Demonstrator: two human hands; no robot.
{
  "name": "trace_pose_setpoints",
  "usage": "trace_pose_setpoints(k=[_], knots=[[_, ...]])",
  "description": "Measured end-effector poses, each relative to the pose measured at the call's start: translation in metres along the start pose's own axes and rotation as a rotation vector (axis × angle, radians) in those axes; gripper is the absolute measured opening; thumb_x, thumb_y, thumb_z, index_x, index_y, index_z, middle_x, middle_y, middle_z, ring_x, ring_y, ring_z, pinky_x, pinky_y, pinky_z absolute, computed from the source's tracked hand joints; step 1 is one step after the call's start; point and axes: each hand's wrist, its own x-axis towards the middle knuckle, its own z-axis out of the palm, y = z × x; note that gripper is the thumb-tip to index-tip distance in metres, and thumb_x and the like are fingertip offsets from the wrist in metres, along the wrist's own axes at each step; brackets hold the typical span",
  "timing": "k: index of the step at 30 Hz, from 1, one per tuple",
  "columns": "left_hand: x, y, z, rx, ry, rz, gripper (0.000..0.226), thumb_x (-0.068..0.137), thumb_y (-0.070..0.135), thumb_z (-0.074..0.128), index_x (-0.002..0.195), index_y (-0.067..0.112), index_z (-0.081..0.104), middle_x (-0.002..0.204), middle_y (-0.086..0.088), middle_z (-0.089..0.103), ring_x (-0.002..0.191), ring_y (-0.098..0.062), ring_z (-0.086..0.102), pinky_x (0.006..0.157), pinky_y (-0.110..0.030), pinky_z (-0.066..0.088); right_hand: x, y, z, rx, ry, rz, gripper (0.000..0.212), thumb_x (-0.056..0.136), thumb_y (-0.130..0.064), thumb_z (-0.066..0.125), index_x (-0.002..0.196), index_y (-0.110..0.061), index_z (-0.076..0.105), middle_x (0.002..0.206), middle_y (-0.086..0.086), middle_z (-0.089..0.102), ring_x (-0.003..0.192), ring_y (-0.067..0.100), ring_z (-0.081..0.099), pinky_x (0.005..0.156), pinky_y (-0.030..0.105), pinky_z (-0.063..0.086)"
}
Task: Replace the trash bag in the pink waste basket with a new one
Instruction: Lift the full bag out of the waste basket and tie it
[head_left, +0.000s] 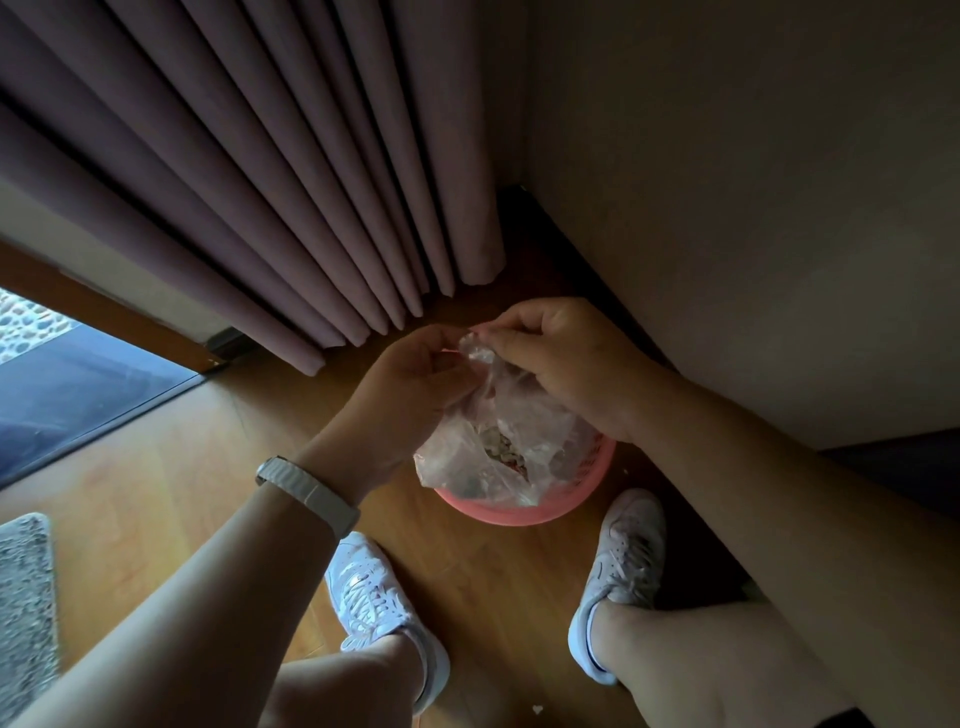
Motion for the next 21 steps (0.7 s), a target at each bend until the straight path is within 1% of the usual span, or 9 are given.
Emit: trace_pose_setpoints(k=[1,2,5,8,11,13,15,18,21], knots=[[0.0003,-0.0009,-0.001,-0.006,0.032,0.0,0.034,0.081,0.014,0.066,0.11,-0.003,0.058,0.095,-0.031,0.066,0.083,-0.035,0.063,0.081,-0.049,0.05,-0.0001,-0.0002,-0.0012,0.0,-0.035,-0.004,0.016,0.093,-0.027,0.061,0.098,-0.017,0.072,0.091,0.012,0.072,0.086,0.023,0.07,0.08,0.043,0.058],[0.0001,-0.0009,-0.0017,-0.017,0.058,0.005,0.032,0.08,0.014,0.066,0.106,-0.002,0.058,0.094,-0.032,0.065,0.083,-0.036,0.061,0.08,-0.05,0.048,-0.0009,-0.0007,-0.0024,-0.018,-0.074,-0.02,0.016,0.093,-0.029,0.06,0.101,-0.02,0.071,0.092,0.007,0.073,0.089,0.019,0.07,0.082,0.04,0.059],[-0.001,0.0006,-0.0033,-0.055,0.078,0.019,0.019,0.083,0.007,0.067,0.1,0.004,0.059,0.086,-0.022,0.063,0.079,-0.035,0.057,0.073,-0.045,0.046,-0.0035,-0.0017,-0.0036,-0.125,-0.147,-0.117,0.019,0.088,-0.026,0.067,0.107,-0.029,0.068,0.097,-0.007,0.071,0.093,0.006,0.067,0.082,0.03,0.057],[-0.0026,0.0027,-0.0012,-0.089,0.064,0.031,0.017,0.082,0.007,0.066,0.097,0.005,0.058,0.085,-0.023,0.06,0.077,-0.033,0.054,0.067,-0.04,0.045,-0.0031,-0.0005,-0.0024,-0.146,-0.081,-0.177,0.017,0.088,-0.018,0.068,0.104,-0.022,0.07,0.094,-0.006,0.071,0.091,0.004,0.067,0.08,0.025,0.057],[-0.002,0.0024,-0.0004,-0.144,0.042,0.023,0.021,0.082,0.011,0.063,0.101,0.004,0.056,0.089,-0.023,0.06,0.078,-0.032,0.057,0.068,-0.039,0.048,-0.0017,0.0001,0.0003,-0.165,-0.019,-0.204,0.013,0.09,-0.021,0.066,0.101,-0.018,0.071,0.091,-0.006,0.072,0.088,0.003,0.067,0.077,0.02,0.056],[-0.0016,0.0022,0.0,-0.18,0.041,0.029,0.013,0.084,0.01,0.06,0.095,0.005,0.056,0.087,-0.019,0.06,0.074,-0.028,0.059,0.066,-0.037,0.05,-0.0004,0.0015,0.0015,-0.161,0.015,-0.209,0.01,0.091,-0.021,0.064,0.097,-0.016,0.071,0.088,-0.004,0.072,0.085,0.005,0.068,0.071,0.018,0.056],[-0.0009,0.0026,0.0015,-0.225,0.051,0.037,0.003,0.088,0.009,0.058,0.086,0.009,0.056,0.083,-0.015,0.061,0.071,-0.023,0.06,0.062,-0.033,0.052,0.0013,0.0024,0.0015,-0.156,0.055,-0.195,0.01,0.092,-0.023,0.064,0.093,-0.016,0.07,0.082,-0.002,0.071,0.078,0.01,0.068,0.066,0.02,0.056],[-0.0003,0.0038,0.004,-0.33,0.054,0.047,0.012,0.093,0.004,0.05,0.083,0.009,0.055,0.081,-0.012,0.062,0.071,-0.022,0.062,0.061,-0.031,0.054,0.0032,0.0033,0.0,-0.1,0.102,-0.151,0.009,0.092,-0.021,0.062,0.093,-0.015,0.069,0.08,0.0,0.071,0.074,0.013,0.068,0.063,0.024,0.056],[-0.0009,0.0053,0.0035,-0.391,0.04,0.06,0.018,0.094,0.002,0.046,0.082,0.011,0.055,0.082,-0.009,0.062,0.076,-0.021,0.061,0.067,-0.032,0.055,0.0059,0.005,-0.0025,-0.049,0.13,-0.101,0.01,0.095,-0.02,0.059,0.092,-0.014,0.066,0.077,0.0,0.069,0.067,0.009,0.065,0.061,0.021,0.053]])
